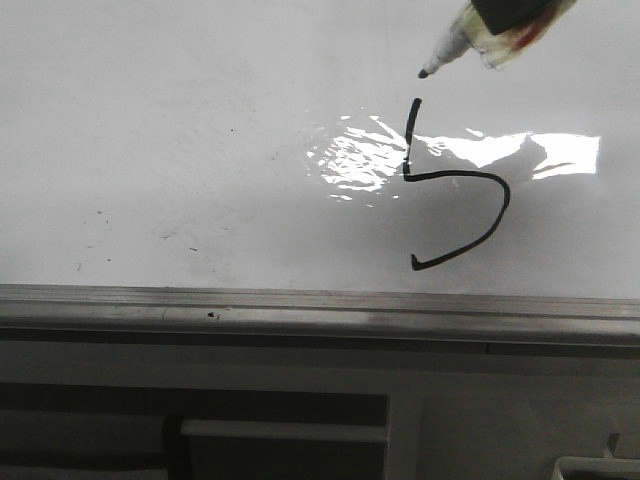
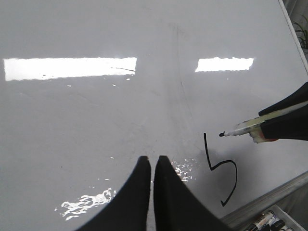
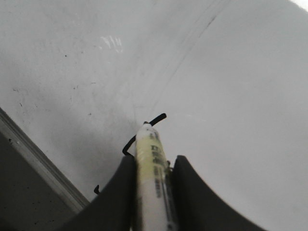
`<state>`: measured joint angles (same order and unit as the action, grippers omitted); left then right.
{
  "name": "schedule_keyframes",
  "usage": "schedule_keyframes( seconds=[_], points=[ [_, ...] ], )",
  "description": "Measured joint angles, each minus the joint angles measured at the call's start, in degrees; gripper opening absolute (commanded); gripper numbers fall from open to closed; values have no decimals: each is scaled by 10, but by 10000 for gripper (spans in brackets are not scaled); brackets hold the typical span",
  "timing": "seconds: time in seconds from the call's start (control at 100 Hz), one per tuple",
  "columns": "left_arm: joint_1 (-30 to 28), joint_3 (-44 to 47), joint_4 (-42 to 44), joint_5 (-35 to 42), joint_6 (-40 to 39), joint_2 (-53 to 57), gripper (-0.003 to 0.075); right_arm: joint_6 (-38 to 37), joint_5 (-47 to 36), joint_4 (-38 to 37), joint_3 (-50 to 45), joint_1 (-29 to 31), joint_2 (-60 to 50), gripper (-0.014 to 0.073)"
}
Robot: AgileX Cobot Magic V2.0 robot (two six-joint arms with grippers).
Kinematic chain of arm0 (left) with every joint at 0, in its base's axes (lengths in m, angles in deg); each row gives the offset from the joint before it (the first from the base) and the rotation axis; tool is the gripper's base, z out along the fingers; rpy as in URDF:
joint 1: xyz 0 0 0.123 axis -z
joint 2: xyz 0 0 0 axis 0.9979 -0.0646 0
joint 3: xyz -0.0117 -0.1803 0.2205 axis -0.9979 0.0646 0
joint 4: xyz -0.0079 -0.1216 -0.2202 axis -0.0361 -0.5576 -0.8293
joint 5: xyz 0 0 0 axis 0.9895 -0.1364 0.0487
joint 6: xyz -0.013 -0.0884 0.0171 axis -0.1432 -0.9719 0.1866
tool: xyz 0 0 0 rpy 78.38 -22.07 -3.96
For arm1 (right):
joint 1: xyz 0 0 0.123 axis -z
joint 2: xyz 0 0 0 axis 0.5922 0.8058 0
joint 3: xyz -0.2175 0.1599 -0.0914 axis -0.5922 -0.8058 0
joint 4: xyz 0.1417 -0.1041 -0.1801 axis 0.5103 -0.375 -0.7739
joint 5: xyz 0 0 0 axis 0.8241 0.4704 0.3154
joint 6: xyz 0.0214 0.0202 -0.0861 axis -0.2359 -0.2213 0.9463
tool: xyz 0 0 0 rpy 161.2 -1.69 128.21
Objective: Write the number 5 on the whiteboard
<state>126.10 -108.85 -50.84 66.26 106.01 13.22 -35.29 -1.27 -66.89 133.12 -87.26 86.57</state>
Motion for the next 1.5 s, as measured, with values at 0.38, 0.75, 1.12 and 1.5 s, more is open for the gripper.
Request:
schedule_keyframes(
  seconds=[0.38, 0.75, 1.12, 1.5],
  points=[
    [0, 0, 0, 0, 0, 0, -20, -5, 6, -2, 0, 1, 36, -42],
    [0, 0, 0, 0, 0, 0, -20, -13, -21, -5, 0, 43, 43, -42],
    [0, 0, 0, 0, 0, 0, -20, -15, -38, -5, 0, 46, 46, -42],
    [0, 0, 0, -1, 0, 0, -20, -18, -30, 3, -2, 46, 47, -43]
  ],
)
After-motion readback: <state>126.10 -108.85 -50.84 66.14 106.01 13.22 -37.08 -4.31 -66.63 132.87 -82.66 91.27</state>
